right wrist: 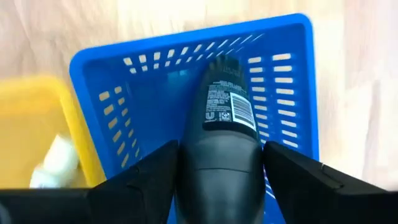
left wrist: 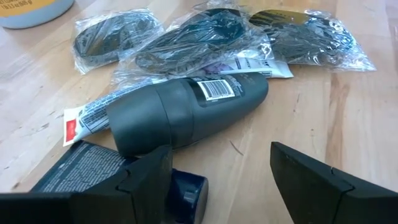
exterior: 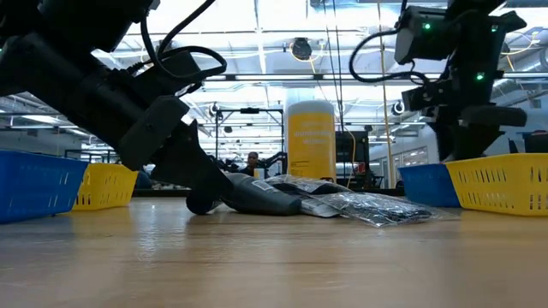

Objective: Pick & Place Travel size toiletries
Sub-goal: Put the bottom black deodorant into the right blue bin, then put the black hairbrush into the left blue bin

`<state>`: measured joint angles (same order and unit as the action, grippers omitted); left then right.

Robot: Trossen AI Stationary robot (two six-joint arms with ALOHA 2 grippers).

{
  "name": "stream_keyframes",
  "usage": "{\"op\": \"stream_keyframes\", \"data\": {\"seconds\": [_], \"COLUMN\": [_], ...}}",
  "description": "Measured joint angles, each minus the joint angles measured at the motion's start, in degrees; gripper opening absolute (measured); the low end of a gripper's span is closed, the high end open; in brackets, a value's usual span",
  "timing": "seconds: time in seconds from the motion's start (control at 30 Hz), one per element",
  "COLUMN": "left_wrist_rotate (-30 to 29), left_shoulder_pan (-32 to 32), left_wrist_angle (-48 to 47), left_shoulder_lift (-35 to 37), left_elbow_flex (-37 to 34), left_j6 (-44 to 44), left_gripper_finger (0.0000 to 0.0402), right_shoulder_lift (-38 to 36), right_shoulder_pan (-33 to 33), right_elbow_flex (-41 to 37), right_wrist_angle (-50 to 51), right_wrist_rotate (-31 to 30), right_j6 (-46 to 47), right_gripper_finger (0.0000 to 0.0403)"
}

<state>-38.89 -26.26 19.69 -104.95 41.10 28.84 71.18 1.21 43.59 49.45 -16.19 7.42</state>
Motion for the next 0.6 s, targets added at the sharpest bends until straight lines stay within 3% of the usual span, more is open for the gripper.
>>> {"op": "stream_keyframes", "data": {"seconds": [0.43,0.6], "left_wrist_rotate": [0.0,0.0], "left_shoulder_pan": [0.0,0.0], "left_wrist_angle": [0.0,0.1], "left_shoulder_lift": [0.0,0.0], "left_elbow_flex": [0.0,0.0], "left_j6": [0.0,0.0], "left_gripper_finger": [0.0266,0.0266], "right_shoulder_lift": [0.7,0.2], "right_shoulder_pan": [1.0,1.1], "right_elbow_flex": [0.0,0.0], "right_wrist_angle": [2.1,2.7], "right_wrist_rotate": [-3.9,-6.6], "right_j6": [3.7,8.0], "right_gripper_finger": [0.0272,0.0265]}}
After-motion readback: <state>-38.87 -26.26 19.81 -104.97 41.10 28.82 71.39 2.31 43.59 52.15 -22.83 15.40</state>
